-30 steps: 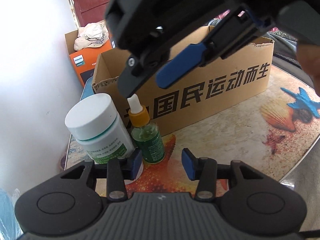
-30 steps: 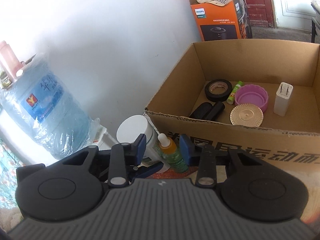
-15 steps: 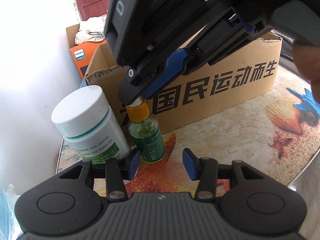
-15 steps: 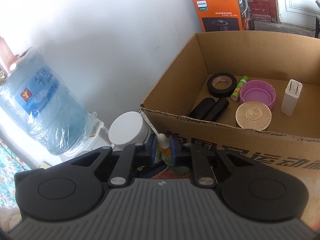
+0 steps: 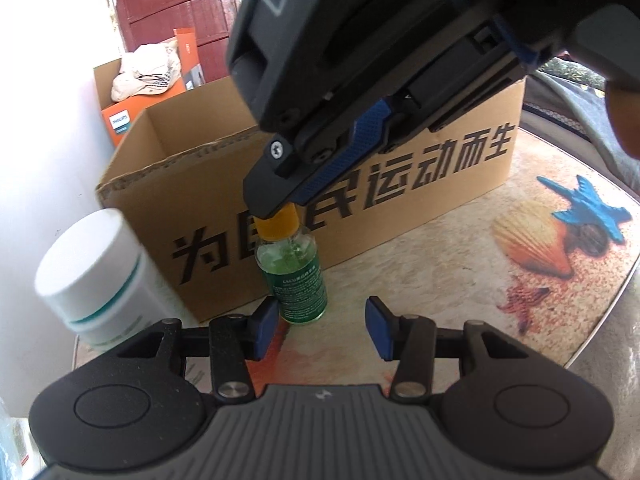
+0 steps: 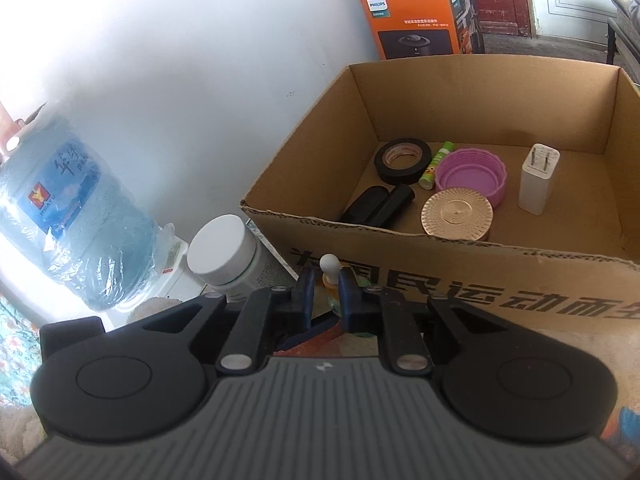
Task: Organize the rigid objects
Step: 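Grasp the green dropper bottle with orange cap using the right tool, then lift the dropper bottle into the box and open the right tool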
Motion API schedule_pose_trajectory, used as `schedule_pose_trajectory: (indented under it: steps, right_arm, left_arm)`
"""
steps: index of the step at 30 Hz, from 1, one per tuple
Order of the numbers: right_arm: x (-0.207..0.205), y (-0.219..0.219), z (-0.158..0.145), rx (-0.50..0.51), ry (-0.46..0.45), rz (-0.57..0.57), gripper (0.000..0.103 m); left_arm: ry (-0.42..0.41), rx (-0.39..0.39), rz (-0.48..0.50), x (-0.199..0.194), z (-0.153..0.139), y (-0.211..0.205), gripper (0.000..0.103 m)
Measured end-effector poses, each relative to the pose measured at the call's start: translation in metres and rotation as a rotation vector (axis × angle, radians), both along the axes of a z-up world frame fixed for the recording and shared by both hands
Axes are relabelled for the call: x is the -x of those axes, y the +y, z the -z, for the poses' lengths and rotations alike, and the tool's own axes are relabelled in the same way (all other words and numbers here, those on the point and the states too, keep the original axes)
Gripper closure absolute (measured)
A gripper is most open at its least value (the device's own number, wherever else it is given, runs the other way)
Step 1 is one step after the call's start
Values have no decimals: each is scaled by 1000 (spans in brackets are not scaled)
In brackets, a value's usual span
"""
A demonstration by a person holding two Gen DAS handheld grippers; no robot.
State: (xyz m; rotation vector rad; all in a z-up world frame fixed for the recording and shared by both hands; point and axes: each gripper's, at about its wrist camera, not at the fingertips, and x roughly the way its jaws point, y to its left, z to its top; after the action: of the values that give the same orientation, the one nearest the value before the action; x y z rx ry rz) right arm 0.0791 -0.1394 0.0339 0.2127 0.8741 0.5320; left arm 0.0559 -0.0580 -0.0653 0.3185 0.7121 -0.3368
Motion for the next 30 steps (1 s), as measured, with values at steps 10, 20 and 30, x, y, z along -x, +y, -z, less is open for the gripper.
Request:
schedule_pose_trajectory:
  steps: [10, 20, 30]
  right_arm:
    - [14, -33, -5, 14, -27, 108, 89]
    - [9, -33, -4, 52, -43, 104, 79]
    - [-2, -26, 10, 72, -31, 84, 81]
  left_arm:
    - [11, 35, 77, -7, 2, -24, 55]
    - [3, 17, 51, -17, 4, -28, 60]
    - [-23, 8, 45, -26, 11, -37, 68]
